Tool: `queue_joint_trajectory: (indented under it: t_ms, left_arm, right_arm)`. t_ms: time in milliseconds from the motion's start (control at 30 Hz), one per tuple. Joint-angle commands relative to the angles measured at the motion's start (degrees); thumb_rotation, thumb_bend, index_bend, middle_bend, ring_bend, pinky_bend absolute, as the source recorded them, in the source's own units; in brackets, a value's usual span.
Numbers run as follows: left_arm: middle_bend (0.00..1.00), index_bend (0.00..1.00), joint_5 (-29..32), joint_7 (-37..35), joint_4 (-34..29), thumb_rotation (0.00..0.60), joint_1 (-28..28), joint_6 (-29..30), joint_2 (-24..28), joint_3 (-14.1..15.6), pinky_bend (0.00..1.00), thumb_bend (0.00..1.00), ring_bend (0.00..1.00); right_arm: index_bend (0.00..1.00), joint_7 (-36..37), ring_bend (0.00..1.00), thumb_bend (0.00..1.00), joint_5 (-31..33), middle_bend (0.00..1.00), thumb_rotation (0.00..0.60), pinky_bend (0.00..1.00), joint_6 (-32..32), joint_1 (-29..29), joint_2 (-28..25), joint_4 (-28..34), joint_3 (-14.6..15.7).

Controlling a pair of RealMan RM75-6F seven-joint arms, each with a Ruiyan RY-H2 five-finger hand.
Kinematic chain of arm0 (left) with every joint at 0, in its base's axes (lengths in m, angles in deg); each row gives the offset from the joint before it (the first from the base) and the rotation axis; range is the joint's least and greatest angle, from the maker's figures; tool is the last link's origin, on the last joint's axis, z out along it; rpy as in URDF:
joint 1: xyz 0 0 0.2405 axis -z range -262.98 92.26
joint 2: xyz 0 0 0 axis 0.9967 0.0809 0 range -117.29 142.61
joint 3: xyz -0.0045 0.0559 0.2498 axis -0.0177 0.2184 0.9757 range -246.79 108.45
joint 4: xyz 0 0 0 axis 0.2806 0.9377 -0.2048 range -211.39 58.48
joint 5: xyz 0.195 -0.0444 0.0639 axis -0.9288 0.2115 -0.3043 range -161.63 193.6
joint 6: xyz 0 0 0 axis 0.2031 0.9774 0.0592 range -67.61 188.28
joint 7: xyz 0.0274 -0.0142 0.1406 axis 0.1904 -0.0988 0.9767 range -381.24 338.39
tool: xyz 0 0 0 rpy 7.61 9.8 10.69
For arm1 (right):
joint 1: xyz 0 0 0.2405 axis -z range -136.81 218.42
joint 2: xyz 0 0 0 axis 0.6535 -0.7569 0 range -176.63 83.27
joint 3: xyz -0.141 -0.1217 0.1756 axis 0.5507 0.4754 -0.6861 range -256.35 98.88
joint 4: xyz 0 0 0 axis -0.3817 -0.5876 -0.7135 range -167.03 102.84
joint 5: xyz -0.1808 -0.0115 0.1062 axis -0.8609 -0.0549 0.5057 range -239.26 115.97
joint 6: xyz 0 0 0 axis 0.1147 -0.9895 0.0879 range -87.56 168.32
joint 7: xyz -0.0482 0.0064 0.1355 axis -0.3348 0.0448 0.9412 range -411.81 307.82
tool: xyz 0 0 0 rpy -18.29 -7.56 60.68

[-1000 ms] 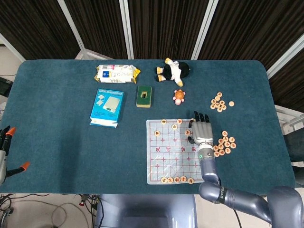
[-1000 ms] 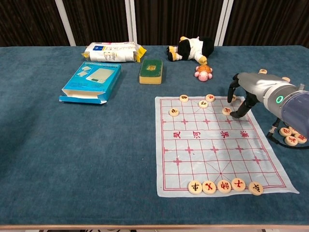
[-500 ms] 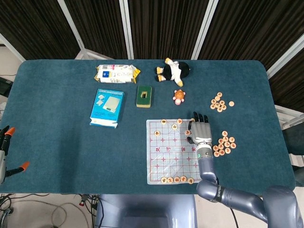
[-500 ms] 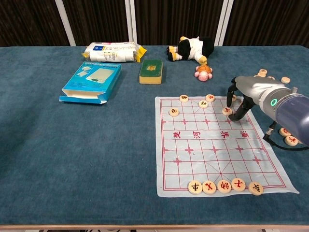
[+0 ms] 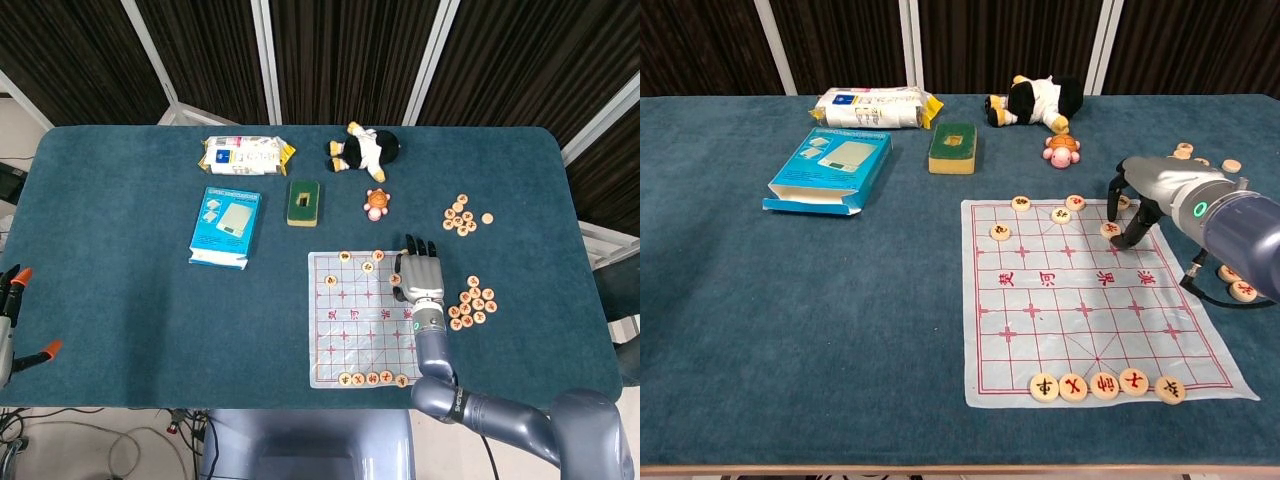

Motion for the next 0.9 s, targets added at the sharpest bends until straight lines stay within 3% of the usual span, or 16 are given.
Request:
queue_joint_trajectory:
  t_ms: [33, 900]
  left_arm:
    - [0.00, 0.00, 0.0, 0.0, 0.0, 0.600, 0.0, 0.1, 0.0, 0.0, 0.05, 0.01, 0.00]
    - [0.00, 0.00, 0.2, 0.6, 0.2, 0.600, 0.0, 0.2, -0.3, -0.1, 0.05, 0.01, 0.00]
  right_arm:
    - [0.46, -0.1, 0.00, 0.38, 0.1, 0.00, 0.600, 0.00, 0.1, -0.1, 0.2, -0.2, 0.0]
    - [0.48, -0.9, 0.00, 0.38, 1.2, 0.00, 0.600, 0.00, 1.1, -1.1, 1.6, -2.7, -0.6]
